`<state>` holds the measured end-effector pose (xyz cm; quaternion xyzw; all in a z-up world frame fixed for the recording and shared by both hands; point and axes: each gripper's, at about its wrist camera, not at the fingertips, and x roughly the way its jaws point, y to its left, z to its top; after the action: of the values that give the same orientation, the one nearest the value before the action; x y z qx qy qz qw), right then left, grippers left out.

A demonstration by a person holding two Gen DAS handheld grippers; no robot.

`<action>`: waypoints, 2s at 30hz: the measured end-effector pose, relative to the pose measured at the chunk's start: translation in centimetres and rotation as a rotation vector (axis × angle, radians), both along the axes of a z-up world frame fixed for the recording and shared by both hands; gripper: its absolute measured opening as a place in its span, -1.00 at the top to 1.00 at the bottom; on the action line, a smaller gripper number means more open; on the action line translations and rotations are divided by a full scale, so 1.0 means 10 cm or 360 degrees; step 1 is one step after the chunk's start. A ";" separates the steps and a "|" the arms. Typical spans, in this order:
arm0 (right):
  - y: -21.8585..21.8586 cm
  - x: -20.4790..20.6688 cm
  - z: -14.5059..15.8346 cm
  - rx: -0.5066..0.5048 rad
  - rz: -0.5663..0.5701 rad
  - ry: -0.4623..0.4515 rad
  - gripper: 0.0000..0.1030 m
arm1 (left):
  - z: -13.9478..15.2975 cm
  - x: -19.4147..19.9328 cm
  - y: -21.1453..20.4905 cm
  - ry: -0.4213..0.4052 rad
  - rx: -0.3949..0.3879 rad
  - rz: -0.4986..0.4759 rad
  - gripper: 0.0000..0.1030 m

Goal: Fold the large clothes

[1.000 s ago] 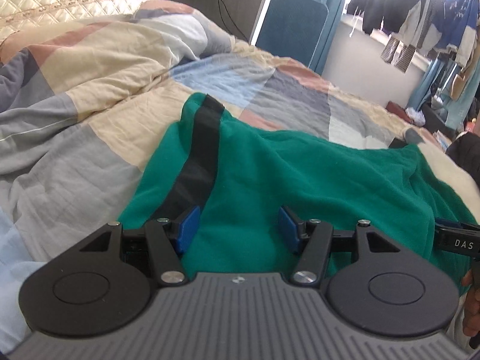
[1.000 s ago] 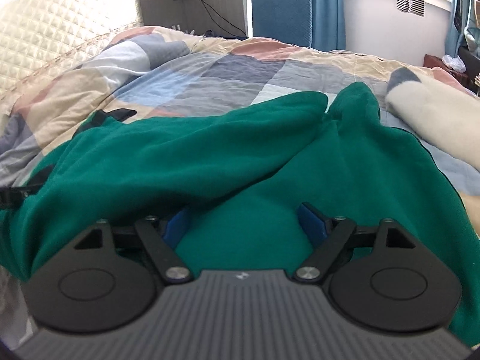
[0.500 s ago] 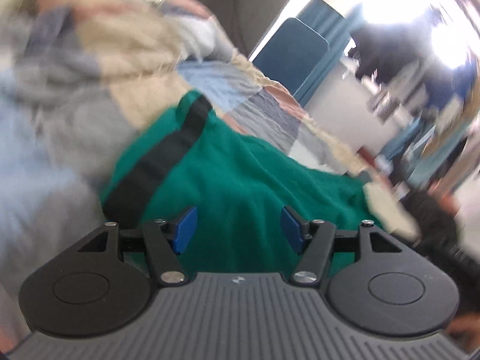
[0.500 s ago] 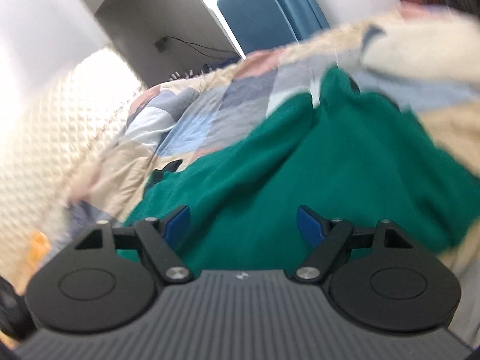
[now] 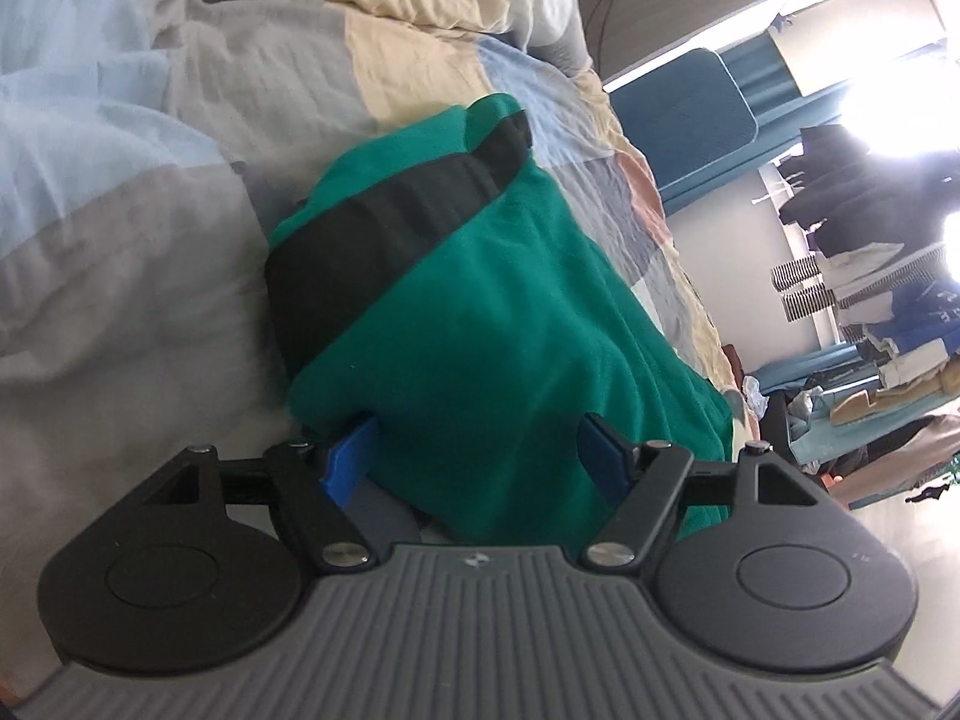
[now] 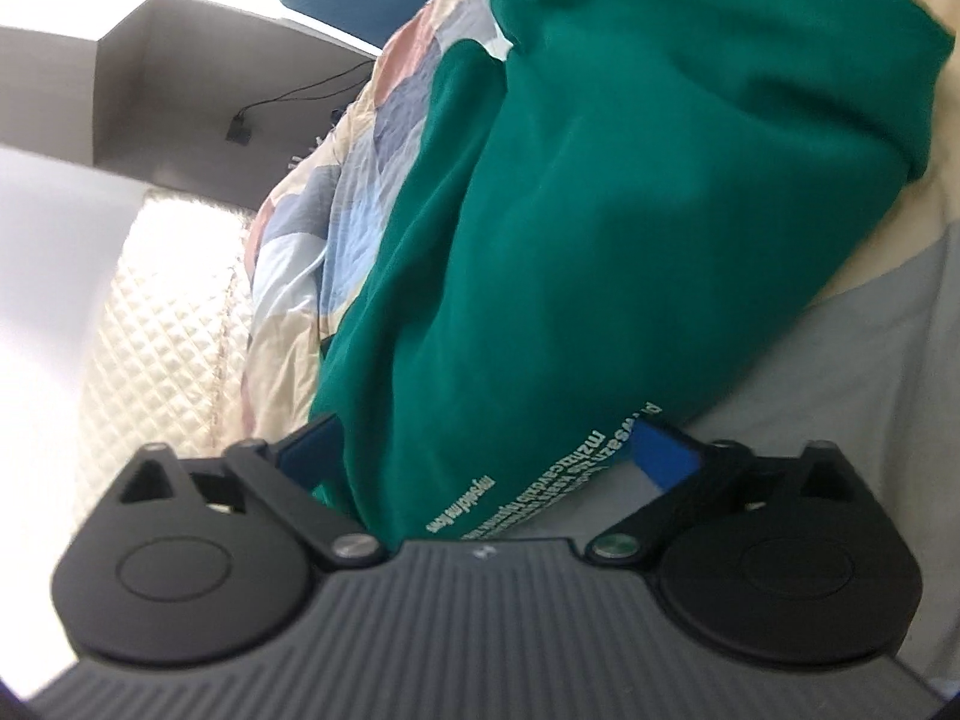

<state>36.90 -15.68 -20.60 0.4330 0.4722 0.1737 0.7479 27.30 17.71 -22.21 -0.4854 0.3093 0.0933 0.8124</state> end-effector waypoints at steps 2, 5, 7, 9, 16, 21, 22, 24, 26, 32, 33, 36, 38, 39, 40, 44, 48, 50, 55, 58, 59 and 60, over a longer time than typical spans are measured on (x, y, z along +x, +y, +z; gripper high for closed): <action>0.02 0.03 -0.09 0.0052 -0.0018 0.0050 -1.00 | -0.01 0.02 0.00 0.0007 -0.0008 0.0007 -0.50; 0.01 0.07 -0.25 0.0124 -0.0077 0.0136 -1.00 | -0.04 0.03 0.02 0.0011 -0.0023 0.0012 -0.51; 0.03 0.10 -0.36 0.0135 -0.0113 0.0173 -1.00 | -0.04 0.04 0.02 0.0011 -0.0025 0.0012 -0.52; 0.05 0.13 -0.43 0.0161 -0.0142 0.0178 -1.00 | -0.06 0.08 0.04 0.0015 -0.0022 0.0007 -0.53; 0.06 0.19 -0.45 0.0258 -0.0218 0.0159 -1.00 | -0.11 0.06 0.08 -0.0016 -0.0111 0.0036 -0.60; -0.11 0.22 -0.42 0.0434 -0.0291 0.0148 -1.00 | -0.18 0.01 0.18 -0.0081 -0.0245 0.0110 -0.60; -0.12 0.21 -0.40 0.0452 -0.0303 0.0137 -1.00 | -0.20 0.01 0.21 -0.0083 -0.0260 0.0121 -0.60; -0.14 0.19 -0.35 0.0464 -0.0327 0.0108 -1.00 | -0.24 0.00 0.25 -0.0095 -0.0337 0.0158 -0.60; -0.15 0.14 -0.31 0.0466 -0.0339 0.0082 -1.00 | -0.28 -0.01 0.29 -0.0104 -0.0389 0.0190 -0.60; -0.24 0.10 -0.31 0.0270 -0.0359 0.0075 -1.00 | -0.29 -0.06 0.33 -0.0120 -0.0470 0.0265 -0.60; -0.28 0.08 -0.33 0.0234 -0.0398 0.0090 -0.99 | -0.28 -0.09 0.34 -0.0120 -0.0463 0.0274 -0.60; -0.40 0.10 -0.35 0.0222 -0.0481 0.0114 -0.95 | -0.21 -0.12 0.32 -0.0077 -0.0362 0.0267 -0.60; -0.44 0.14 -0.36 0.0240 -0.0489 0.0120 -0.95 | -0.17 -0.15 0.29 -0.0033 -0.0303 0.0277 -0.60; -0.42 0.16 -0.36 0.0245 -0.0489 0.0121 -0.95 | -0.15 -0.16 0.27 -0.0006 -0.0273 0.0271 -0.60; -0.41 0.16 -0.36 0.0243 -0.0483 0.0118 -0.97 | -0.13 -0.16 0.26 0.0031 -0.0238 0.0259 -0.60; -0.30 0.22 -0.38 0.0249 -0.0366 0.0096 -0.95 | -0.23 -0.13 0.28 0.0098 -0.0267 0.0249 -0.63; -0.10 0.40 -0.41 0.0244 -0.0189 0.0067 -0.84 | -0.28 -0.12 0.31 0.0070 -0.0326 0.0262 -0.64; -0.04 0.47 -0.37 0.0159 -0.0142 0.0035 -0.67 | -0.30 -0.12 0.33 0.0041 -0.0360 0.0267 -0.64; -0.16 0.52 -0.27 0.0295 -0.0176 -0.0025 -0.53 | -0.31 -0.12 0.41 -0.0065 -0.0456 0.0314 -0.64; -0.21 0.56 -0.26 0.0377 -0.0219 -0.0038 -0.53 | -0.33 -0.02 0.40 -0.0080 -0.0472 0.0325 -0.63; -0.21 0.54 -0.28 0.0389 -0.0231 -0.0029 -0.53 | -0.33 0.02 0.38 -0.0084 -0.0470 0.0323 -0.62; -0.22 0.53 -0.30 0.0388 -0.0241 -0.0018 -0.52 | -0.33 0.05 0.38 -0.0097 -0.0469 0.0308 -0.62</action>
<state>42.23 -17.84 -23.62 0.5540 0.4094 0.1753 0.7034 27.83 21.47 -25.56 -0.6293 0.2467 0.1102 0.7287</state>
